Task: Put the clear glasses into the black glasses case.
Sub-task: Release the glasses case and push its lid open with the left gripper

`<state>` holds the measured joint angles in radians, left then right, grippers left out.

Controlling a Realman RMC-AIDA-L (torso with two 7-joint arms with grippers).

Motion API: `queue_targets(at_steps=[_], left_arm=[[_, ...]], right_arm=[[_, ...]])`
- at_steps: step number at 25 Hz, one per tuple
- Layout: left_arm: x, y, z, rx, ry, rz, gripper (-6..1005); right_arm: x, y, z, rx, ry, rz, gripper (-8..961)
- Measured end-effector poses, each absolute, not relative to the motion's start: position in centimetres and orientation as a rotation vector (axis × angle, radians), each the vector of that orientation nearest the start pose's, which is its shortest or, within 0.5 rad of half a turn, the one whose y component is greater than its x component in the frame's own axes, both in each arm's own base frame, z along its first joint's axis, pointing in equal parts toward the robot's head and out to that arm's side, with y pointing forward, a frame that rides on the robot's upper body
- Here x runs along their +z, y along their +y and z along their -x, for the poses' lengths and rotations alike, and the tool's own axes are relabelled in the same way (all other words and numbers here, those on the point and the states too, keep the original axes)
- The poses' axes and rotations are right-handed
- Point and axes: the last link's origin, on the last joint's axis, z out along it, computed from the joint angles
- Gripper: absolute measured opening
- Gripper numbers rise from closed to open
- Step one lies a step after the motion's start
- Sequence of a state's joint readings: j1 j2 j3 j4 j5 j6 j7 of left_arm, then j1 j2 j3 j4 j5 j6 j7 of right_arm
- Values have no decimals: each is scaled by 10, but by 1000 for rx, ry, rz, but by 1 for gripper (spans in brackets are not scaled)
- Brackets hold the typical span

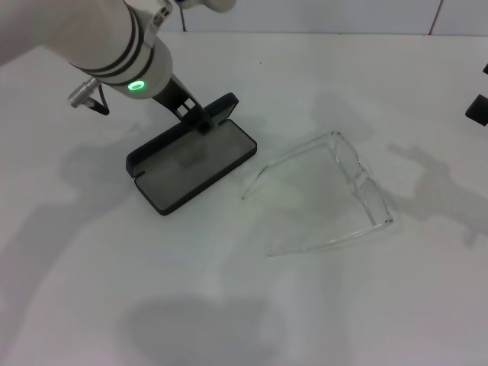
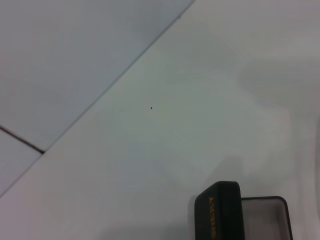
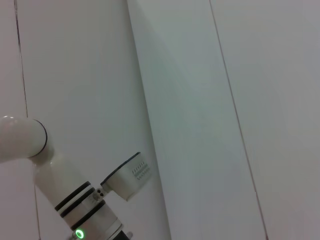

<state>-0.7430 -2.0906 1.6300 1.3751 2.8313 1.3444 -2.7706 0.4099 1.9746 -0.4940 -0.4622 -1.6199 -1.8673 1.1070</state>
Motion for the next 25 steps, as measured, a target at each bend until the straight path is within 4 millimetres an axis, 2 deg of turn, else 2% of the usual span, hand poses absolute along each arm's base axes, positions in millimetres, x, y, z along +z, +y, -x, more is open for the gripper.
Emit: queue_targets(at_steps=[16, 23, 25], left_arm=[[-44, 401, 135, 652, -586, 2423, 645], [-45, 405, 140, 666, -588, 2413, 644], [-45, 405, 140, 670, -584, 2414, 616]], right_arm=[[75, 293, -283, 1252, 346, 2311, 869], [74, 293, -285, 1239, 355, 2303, 869], [73, 292, -286, 1238, 358, 2300, 869]])
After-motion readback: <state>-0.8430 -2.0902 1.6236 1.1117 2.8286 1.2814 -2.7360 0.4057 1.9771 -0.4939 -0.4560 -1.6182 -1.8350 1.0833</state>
